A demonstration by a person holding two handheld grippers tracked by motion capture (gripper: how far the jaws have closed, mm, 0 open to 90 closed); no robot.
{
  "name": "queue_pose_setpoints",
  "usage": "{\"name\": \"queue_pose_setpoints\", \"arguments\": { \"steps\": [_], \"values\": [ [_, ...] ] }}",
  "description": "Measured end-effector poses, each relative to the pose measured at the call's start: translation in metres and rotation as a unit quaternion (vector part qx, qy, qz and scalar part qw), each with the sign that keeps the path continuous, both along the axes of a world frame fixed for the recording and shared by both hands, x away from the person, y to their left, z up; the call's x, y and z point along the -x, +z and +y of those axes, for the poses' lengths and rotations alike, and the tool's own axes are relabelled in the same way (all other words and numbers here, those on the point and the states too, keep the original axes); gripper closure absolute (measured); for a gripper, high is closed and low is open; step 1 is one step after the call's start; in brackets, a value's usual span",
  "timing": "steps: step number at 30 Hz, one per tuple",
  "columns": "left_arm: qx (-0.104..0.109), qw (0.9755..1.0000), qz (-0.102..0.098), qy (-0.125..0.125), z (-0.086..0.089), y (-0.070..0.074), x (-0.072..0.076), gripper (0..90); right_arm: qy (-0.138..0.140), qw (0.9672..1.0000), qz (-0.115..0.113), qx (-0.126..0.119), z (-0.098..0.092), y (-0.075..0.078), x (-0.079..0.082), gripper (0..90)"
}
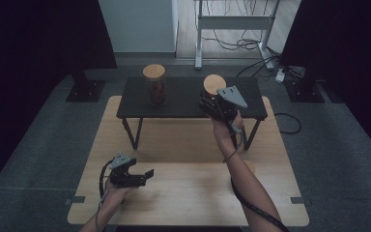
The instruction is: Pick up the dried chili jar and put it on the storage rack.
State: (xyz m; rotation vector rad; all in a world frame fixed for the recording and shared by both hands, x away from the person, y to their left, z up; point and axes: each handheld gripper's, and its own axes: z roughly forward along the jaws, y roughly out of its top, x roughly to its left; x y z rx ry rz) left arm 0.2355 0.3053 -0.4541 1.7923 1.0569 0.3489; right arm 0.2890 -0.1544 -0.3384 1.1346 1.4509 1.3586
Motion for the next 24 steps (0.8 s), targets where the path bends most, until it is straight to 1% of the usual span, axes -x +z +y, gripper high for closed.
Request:
{"name": "queue_pose_setpoints", "arguments": {
  "steps": [8,11,13,24],
  "values": [
    [0.001,1.0,0.002,0.002,0.002,-0.001,-0.001,3.1,-0.001,1.0,0.007,0.002,0.002,0.002,-0.009,25.6],
    [0.001,1.0,0.003,0.002,0.002,-0.001,-0.002,3.1,0.002,0.9999,0.014,-0.007,0.001,0.003,-0.013,25.6],
    [0.0,1.0,0.003,0.002,0.002,-0.002,-0.002,3.0,0.001,0.9999,0.015,-0.003,0.002,0.002,-0.016,25.6],
    [-0.001,1.0,0.007,0.003,0.002,-0.003,-0.004,3.1,-0.003,0.9997,0.024,0.002,0.007,0.001,-0.026,25.6]
  ]
}}
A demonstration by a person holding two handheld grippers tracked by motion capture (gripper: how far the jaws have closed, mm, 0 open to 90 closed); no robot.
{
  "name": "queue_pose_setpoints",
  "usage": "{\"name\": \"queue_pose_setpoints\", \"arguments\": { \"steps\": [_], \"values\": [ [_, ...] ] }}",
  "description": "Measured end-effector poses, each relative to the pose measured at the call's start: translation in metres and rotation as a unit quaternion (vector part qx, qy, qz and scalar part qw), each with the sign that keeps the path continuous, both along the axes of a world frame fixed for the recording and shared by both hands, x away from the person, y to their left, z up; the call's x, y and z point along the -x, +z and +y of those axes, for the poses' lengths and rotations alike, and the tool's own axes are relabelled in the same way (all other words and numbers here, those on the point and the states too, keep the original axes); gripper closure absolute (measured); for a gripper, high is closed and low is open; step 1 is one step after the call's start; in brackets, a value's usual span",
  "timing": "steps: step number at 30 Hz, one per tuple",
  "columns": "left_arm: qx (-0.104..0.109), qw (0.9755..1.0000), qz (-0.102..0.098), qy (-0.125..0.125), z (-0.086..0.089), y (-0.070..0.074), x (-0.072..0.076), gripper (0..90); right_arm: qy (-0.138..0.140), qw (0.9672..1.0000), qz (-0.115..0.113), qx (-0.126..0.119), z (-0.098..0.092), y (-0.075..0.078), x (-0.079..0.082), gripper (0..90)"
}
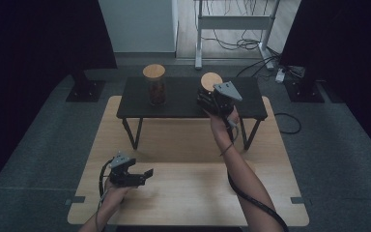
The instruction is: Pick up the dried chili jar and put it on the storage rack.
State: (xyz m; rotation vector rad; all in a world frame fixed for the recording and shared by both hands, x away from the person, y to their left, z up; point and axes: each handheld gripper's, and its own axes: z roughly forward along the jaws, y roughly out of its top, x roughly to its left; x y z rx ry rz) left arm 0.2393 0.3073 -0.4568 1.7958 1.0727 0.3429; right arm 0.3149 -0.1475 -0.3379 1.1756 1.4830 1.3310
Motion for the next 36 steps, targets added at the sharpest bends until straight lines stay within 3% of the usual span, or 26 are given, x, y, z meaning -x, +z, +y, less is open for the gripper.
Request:
{"name": "queue_pose_setpoints", "arguments": {
  "steps": [36],
  "values": [
    [0.0,1.0,-0.002,-0.002,0.0,0.0,0.0,3.2,-0.004,0.9989,0.043,0.018,0.01,0.01,-0.016,25.5]
  ]
}}
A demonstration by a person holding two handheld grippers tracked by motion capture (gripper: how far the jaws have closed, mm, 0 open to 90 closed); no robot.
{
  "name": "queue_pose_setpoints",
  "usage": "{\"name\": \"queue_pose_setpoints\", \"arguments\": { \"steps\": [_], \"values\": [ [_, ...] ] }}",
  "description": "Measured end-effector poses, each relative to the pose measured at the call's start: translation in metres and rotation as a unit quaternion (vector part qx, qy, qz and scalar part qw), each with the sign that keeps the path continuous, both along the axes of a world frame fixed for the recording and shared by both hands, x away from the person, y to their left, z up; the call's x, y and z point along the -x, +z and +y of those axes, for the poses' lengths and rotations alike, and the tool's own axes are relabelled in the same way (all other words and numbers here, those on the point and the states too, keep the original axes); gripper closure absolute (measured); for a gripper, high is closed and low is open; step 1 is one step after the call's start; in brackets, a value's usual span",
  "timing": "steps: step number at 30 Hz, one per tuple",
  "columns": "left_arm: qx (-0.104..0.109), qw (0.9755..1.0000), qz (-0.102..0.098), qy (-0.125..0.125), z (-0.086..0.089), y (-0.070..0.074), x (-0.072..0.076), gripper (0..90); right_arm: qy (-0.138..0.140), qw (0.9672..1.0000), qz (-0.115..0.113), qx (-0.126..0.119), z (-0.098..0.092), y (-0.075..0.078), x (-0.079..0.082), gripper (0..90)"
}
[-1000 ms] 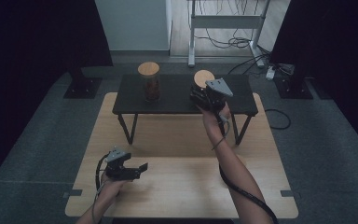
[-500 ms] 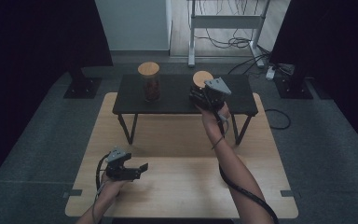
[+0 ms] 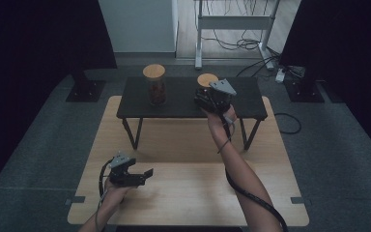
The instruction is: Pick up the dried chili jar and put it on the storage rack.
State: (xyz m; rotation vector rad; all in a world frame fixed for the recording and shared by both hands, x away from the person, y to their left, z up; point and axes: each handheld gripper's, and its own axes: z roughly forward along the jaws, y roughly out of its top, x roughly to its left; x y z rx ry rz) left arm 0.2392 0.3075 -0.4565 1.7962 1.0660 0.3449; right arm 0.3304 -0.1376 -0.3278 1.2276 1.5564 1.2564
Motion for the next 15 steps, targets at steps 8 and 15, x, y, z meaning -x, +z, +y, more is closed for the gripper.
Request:
{"name": "queue_pose_setpoints", "arguments": {
  "steps": [8,15],
  "values": [
    [0.0,1.0,-0.001,-0.001,-0.0005,0.0005,0.0004,3.2,0.002,1.0,-0.002,0.0,-0.0013,-0.001,0.0003,25.3],
    [-0.001,1.0,-0.001,-0.002,-0.0003,0.0005,0.0001,3.3,0.007,1.0,-0.004,-0.003,-0.0043,-0.0027,0.0014,25.2]
  ]
}}
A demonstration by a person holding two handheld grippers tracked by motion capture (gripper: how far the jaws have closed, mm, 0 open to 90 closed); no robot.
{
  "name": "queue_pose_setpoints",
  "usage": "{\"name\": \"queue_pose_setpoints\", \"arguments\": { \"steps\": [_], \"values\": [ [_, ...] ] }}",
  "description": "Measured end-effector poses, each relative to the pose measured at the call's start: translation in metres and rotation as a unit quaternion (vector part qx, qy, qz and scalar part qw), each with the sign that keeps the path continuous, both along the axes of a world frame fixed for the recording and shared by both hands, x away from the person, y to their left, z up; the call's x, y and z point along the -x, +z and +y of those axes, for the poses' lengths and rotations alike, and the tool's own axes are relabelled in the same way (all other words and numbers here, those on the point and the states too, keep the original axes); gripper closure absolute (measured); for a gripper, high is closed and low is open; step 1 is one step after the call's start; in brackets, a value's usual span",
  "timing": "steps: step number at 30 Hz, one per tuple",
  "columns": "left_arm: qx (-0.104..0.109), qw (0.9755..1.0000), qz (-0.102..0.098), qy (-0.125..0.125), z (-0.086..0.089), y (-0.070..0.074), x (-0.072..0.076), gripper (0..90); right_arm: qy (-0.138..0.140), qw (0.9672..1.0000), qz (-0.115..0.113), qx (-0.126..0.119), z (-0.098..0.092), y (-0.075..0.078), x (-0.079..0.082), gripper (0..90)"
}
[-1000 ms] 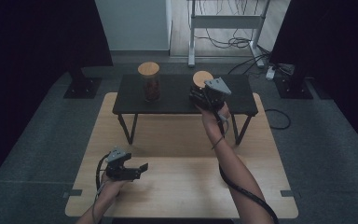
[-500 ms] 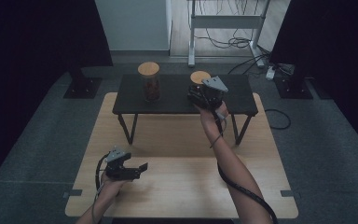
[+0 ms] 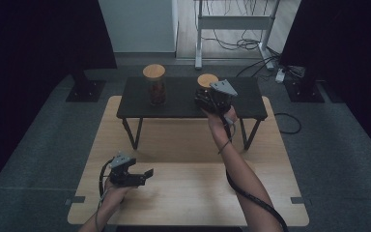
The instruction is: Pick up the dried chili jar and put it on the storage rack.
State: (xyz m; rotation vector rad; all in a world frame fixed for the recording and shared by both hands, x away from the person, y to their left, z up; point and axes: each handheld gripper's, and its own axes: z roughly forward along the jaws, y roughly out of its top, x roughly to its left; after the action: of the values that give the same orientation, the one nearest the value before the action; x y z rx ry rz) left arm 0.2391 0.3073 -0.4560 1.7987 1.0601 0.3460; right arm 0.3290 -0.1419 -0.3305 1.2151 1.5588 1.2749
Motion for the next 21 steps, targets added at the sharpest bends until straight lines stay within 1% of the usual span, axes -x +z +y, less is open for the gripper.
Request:
{"name": "queue_pose_setpoints", "arguments": {
  "steps": [5,10,21],
  "values": [
    [0.0,1.0,0.001,-0.002,0.0001,-0.0001,-0.0005,3.2,0.001,1.0,-0.003,-0.002,-0.0012,-0.0011,0.0017,24.0],
    [-0.001,1.0,0.001,-0.002,-0.0006,0.0,-0.0002,3.3,-0.001,1.0,-0.005,-0.003,-0.0013,-0.0005,0.0043,20.9],
    [-0.002,1.0,0.001,-0.006,-0.0015,0.0002,-0.0004,3.3,0.011,0.9999,-0.005,-0.01,-0.0057,-0.0054,0.0082,14.1]
  ]
}}
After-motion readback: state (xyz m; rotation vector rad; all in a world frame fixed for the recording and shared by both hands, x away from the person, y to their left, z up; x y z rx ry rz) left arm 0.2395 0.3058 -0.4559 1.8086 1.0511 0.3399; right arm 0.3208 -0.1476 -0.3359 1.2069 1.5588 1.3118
